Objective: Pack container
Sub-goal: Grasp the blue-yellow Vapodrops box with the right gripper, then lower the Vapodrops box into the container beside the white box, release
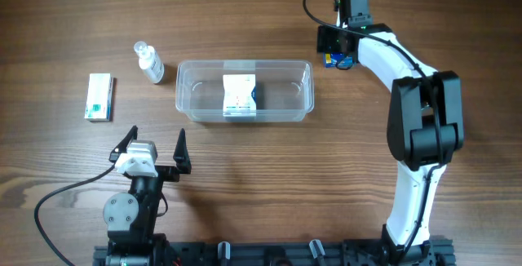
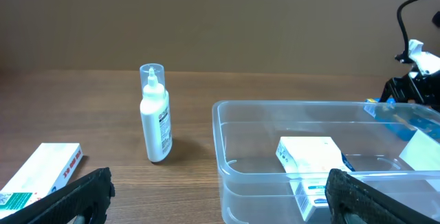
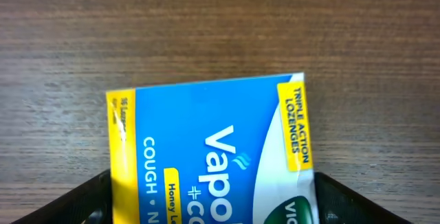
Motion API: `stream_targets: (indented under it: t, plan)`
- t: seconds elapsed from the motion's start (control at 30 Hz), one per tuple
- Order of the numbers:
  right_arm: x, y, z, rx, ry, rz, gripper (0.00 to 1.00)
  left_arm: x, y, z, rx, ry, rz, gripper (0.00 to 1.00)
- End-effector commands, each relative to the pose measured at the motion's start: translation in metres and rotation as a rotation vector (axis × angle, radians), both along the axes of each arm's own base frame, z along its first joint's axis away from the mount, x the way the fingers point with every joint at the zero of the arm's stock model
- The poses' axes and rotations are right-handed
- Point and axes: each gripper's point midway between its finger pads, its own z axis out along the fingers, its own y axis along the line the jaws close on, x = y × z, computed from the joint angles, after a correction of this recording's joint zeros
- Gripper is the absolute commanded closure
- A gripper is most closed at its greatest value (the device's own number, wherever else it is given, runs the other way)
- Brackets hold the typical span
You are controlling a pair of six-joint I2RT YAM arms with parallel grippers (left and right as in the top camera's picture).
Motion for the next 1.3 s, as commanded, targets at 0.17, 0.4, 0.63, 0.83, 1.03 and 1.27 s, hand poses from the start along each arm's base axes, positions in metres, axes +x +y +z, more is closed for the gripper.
stream_targets:
  t: [0.17,0.4,0.63,0.83,1.03,1.27]
  plan:
    - [-0.008,-0.004,-0.026,-0.025,0.051,-0.005,0.18,0.000,0.000,-0.002,0.019,-0.003,0.000,0.00]
    - [-0.001,-0.004,0.020,-0.020,-0.015,-0.009,0.32,0.000,0.000,-0.001,0.019,-0.004,0.000,0.00]
    - [-0.028,0.017,0.145,0.150,-0.129,0.036,0.31,0.000,0.000,-0.001,0.019,-0.004,0.000,0.00]
    - [-0.107,0.042,0.249,0.348,-0.159,0.016,0.30,0.000,0.000,-0.001,0.019,-0.004,0.000,0.00]
    - [-0.169,0.110,0.255,0.434,-0.038,0.022,0.25,0.000,0.000,-0.001,0.019,-0.004,0.000,0.00]
    - [-0.199,0.191,0.234,0.433,-0.029,-0.013,0.26,0.000,0.000,-0.001,0.019,-0.004,0.000,0.00]
